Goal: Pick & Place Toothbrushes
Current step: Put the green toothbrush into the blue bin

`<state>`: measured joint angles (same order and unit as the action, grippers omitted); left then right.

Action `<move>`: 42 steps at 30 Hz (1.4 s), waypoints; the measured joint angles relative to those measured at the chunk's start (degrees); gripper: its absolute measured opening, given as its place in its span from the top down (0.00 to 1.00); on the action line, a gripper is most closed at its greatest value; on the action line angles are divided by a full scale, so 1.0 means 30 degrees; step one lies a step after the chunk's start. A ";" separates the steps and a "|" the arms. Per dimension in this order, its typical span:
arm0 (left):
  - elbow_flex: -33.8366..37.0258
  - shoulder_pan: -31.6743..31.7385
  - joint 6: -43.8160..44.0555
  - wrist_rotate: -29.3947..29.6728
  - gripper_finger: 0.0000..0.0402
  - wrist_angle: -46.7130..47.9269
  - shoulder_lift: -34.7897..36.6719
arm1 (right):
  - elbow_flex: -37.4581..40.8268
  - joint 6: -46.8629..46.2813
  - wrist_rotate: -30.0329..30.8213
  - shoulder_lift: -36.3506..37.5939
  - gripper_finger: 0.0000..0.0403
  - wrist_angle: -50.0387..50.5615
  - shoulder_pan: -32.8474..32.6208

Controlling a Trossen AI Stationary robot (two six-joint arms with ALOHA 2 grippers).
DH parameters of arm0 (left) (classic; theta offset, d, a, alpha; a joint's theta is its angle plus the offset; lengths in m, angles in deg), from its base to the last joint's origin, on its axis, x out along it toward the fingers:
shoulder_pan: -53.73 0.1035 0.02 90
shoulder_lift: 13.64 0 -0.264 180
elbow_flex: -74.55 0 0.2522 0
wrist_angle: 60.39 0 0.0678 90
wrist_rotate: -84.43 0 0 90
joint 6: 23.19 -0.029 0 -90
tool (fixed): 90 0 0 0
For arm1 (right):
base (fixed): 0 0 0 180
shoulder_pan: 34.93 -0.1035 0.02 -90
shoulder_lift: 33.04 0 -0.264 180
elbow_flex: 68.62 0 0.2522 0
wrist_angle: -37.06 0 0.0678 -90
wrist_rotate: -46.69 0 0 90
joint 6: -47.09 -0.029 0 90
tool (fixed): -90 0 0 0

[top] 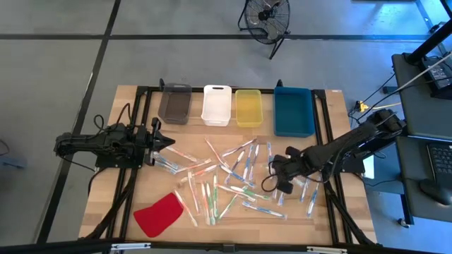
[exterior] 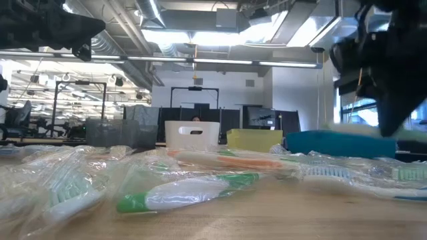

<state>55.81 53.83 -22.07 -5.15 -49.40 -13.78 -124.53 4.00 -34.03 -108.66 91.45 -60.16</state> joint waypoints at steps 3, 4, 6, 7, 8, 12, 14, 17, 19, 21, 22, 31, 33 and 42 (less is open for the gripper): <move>0.0007 0.0000 -0.0126 0.0000 0.98 0.0000 0.0000 | 0.0000 -0.0023 0.1489 0.1348 0.93 -0.0050 0.0000; 0.0007 0.0000 -0.0146 0.0005 0.98 0.0000 0.0000 | 0.0000 -0.0051 0.2069 0.1775 0.93 -0.0029 0.0000; 0.0007 -0.0006 -0.0146 0.0007 0.98 0.0004 0.0000 | 0.0000 -0.0028 0.3376 0.2621 0.92 -0.0142 0.0000; 0.0003 0.0000 -0.0146 0.0007 0.98 0.0000 0.0000 | 0.0000 0.0007 0.4093 0.3011 0.93 -0.0149 0.0000; 0.0007 -0.0007 -0.0146 0.0007 0.98 0.0000 0.0000 | 0.0000 0.0007 0.4875 0.3375 0.93 -0.0176 0.0000; 0.0007 -0.0006 -0.0146 0.0023 0.97 0.0000 0.0000 | 0.0000 0.0084 0.7844 0.4444 0.96 -0.0274 0.0028; 0.0007 -0.0007 -0.0146 0.0029 0.97 0.0000 0.0000 | 0.0000 0.0177 0.9169 0.4823 0.96 -0.0258 0.0120; 0.0007 -0.0002 -0.0146 0.0036 0.97 0.0000 0.0000 | 0.0000 0.0606 1.1221 0.5195 0.94 -0.0295 0.0402; 0.0007 -0.0002 -0.0146 0.0036 0.97 0.0000 0.0000 | 0.0000 0.0911 1.2799 0.5286 0.93 -0.0331 0.0642; 0.0007 -0.0007 -0.0146 0.0036 0.97 -0.0001 0.0000 | 0.0000 0.1462 1.4302 0.5340 0.93 -0.0331 0.0905; 0.0007 -0.0004 -0.0146 0.0036 0.97 0.0000 0.0000 | 0.0000 0.1709 1.5042 0.5340 0.93 -0.0331 0.1044; 0.0007 -0.0002 -0.0146 0.0051 0.98 0.0000 0.0000 | 0.0000 0.3338 1.9834 0.5340 0.94 -0.0344 0.2391; 0.0007 -0.0007 -0.0146 0.0051 0.98 0.0000 0.0000 | 0.0000 0.3573 2.0254 0.5340 0.93 -0.0342 0.2735; 0.0007 0.0000 -0.0146 0.0058 0.97 0.0000 0.0000 | 0.0000 0.4663 2.2666 0.5340 0.95 -0.0331 0.4432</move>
<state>55.83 53.83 -22.50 -4.97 -49.40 -13.78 -124.53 17.99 33.97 -92.63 90.45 -46.87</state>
